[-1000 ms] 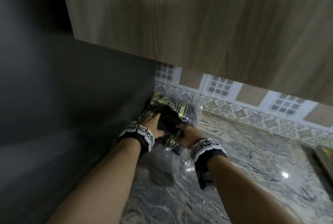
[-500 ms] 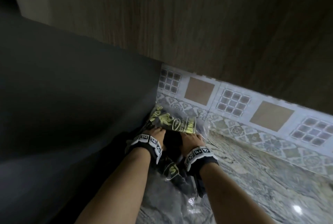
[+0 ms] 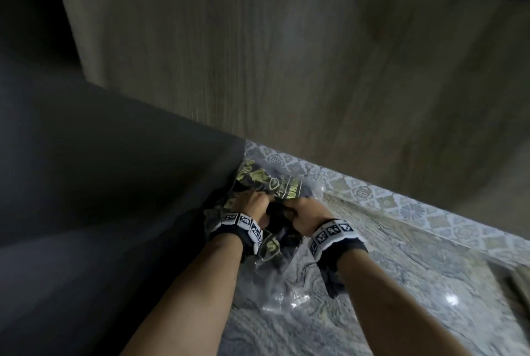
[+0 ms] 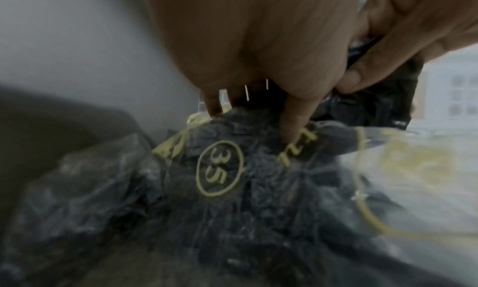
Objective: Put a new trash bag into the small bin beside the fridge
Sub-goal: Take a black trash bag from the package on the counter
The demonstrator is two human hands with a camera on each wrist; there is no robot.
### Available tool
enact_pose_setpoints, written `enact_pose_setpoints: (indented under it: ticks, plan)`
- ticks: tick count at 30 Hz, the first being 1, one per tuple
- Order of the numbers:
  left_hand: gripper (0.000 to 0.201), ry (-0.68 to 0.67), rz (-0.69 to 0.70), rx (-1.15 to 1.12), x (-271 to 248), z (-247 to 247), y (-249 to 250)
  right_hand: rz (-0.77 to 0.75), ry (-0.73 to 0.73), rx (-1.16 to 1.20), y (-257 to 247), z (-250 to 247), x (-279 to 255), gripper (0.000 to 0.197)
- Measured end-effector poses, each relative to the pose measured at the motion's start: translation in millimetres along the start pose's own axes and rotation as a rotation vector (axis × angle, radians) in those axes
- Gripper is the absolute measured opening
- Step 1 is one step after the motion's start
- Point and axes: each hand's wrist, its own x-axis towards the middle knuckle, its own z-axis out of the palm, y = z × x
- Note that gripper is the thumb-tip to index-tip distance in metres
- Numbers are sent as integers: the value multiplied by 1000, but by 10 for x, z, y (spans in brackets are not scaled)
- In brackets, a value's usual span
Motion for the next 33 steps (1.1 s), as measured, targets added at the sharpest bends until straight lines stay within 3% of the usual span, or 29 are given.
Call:
enact_pose_setpoints:
  ticks: [5,8,11,14,19,21,23,26,28,31,33]
  plan:
    - [28,15,-58,-175,-360,-311,223,51,137,167,-30,-425,-518,23]
    - [29,19,-92,-268,-604,-544,374,131,292,285,-45,-627,-889,45]
    - [31,-18,-104,-397,-862,-808,496,320,358,359,-50,-789,-1223,74]
    - [32,-26,-130,-538,-1168,-997,616,400,371,692,-91,-1015,-1491,71]
    - [35,30,-177,-789,-1747,-1165,753,280,257,1203,-470,-1244,-1967,29]
    - [40,28,-207,-836,-1997,-1277,790,254,187,1321,-608,-1202,-2081,25]
    - [48,10,-252,-867,-2232,-1378,796,255,102,1398,-723,-1156,-2204,40]
    - [46,12,-398,-880,-2621,-1588,832,188,1,1414,-811,-1137,-2469,49]
    - [54,21,-471,-858,-2869,-1684,907,143,-67,1381,-811,-1160,-2675,44]
    - [41,63,-444,-773,-3231,-1719,1189,110,-93,1220,-797,-1231,-2923,42]
    - [53,179,-441,-601,-3418,-1677,1352,97,-29,1122,-882,-1382,-3128,37]
